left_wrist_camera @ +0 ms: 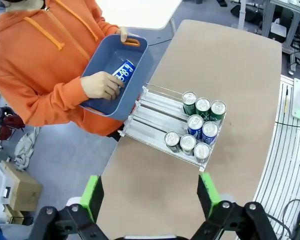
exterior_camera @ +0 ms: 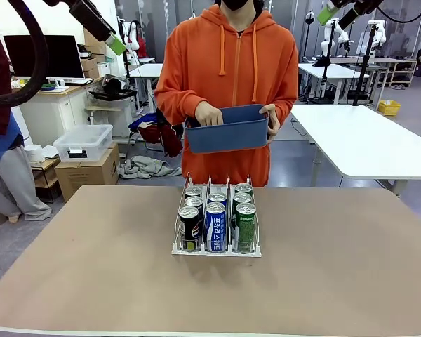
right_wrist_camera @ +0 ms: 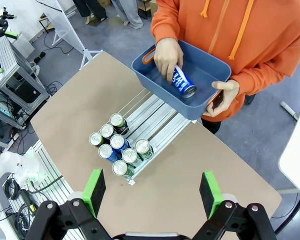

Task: Fill the beverage cans into the dispenser.
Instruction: Pick up the Ionic drink handed by the human.

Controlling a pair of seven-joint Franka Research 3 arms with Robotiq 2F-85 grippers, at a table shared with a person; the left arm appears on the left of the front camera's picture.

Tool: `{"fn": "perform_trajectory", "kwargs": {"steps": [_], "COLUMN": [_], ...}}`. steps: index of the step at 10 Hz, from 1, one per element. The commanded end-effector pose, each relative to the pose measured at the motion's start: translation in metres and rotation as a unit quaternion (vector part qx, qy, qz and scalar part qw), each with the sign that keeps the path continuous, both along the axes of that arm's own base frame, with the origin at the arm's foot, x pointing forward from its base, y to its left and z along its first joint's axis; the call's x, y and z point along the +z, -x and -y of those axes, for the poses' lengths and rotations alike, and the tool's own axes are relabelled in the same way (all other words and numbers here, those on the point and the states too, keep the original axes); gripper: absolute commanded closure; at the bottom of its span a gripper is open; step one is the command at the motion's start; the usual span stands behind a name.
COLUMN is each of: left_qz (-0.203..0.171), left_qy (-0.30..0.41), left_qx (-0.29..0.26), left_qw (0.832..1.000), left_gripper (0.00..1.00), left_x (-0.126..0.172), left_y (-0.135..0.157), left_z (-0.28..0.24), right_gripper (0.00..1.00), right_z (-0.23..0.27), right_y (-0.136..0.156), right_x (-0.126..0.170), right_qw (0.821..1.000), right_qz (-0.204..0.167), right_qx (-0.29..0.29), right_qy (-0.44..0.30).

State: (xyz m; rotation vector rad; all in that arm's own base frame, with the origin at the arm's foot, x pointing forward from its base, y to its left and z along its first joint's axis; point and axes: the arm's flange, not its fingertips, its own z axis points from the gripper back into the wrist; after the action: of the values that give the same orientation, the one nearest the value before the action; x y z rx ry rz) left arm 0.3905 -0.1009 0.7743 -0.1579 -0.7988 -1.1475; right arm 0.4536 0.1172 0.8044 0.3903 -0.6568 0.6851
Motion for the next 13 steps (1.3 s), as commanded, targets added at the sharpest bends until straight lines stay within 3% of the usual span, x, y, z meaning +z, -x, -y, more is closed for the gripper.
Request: {"fn": "perform_trajectory", "kwargs": {"steps": [1, 13], "left_qz": [-0.007, -0.007], "left_qy": [0.007, 0.007], "left_qx": [0.003, 0.003], "left_qw": [1.0, 1.0], "left_gripper": [0.0, 0.0], "left_x": [0.0, 0.0], "left_y": [-0.0029, -0.0029], "left_z": [-0.0073, -0.0073], "right_gripper": [0.0, 0.0], "right_z": [0.001, 0.001], "right_y": [0.0009, 0.0009], "right_x": [0.0, 0.0], "right_qw": [1.0, 1.0], "right_qz": [-0.001, -0.001], "right_qx": [0.001, 0.001], "right_qy": [0.001, 0.001]}}
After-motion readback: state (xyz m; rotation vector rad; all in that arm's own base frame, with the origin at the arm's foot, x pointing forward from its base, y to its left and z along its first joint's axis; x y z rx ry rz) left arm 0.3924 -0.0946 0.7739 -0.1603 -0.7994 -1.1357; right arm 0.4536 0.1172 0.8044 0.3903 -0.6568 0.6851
